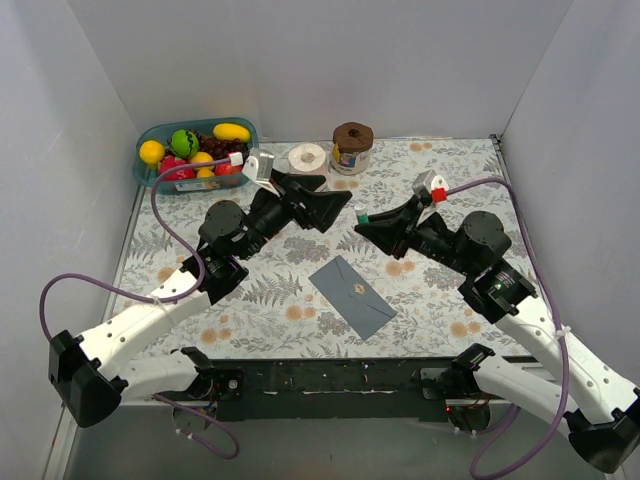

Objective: Place the letter into the envelope and seal it

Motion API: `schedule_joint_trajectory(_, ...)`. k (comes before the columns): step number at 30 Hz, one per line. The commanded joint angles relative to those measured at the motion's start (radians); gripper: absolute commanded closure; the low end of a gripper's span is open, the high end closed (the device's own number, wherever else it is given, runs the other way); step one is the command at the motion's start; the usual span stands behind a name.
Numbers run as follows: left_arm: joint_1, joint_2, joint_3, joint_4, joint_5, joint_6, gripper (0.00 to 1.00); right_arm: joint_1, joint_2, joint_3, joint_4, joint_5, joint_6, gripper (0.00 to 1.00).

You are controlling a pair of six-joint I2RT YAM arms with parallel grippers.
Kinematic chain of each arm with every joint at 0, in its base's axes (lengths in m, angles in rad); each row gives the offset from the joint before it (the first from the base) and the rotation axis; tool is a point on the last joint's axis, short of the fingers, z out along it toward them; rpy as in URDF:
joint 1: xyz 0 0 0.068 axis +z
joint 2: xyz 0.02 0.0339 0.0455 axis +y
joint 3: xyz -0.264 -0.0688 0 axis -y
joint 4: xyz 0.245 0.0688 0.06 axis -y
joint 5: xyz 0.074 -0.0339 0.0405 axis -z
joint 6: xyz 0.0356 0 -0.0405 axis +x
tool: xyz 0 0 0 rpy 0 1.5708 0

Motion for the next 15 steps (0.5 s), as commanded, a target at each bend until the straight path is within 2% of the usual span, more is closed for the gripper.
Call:
schedule_joint_trajectory(1, 0.087, 0.022, -0.029, 0.162, 0.460, -0.134, 0.13, -0.017, -0.057, -0.025, 0.094, -0.167, 0.002, 0.99)
schedule_joint_trajectory(3, 0.096, 0.032, -0.032, 0.217, 0.563, -0.153, 0.17, -0.028, -0.076, -0.036, 0.119, -0.200, 0.018, 0.99)
schedule_joint_trajectory(6, 0.096, 0.044, -0.043, 0.272, 0.632, -0.176, 0.20, -0.052, -0.062, -0.035, 0.160, -0.277, 0.082, 0.99)
schedule_joint_trajectory(11, 0.096, 0.061, -0.031, 0.275, 0.671, -0.184, 0.24, -0.089, -0.007, -0.041, 0.251, -0.389, 0.192, 0.99)
schedule_joint_trajectory(15, 0.096, 0.062, -0.031, 0.282, 0.682, -0.187, 0.30, -0.108, 0.004, -0.049, 0.294, -0.412, 0.217, 0.99)
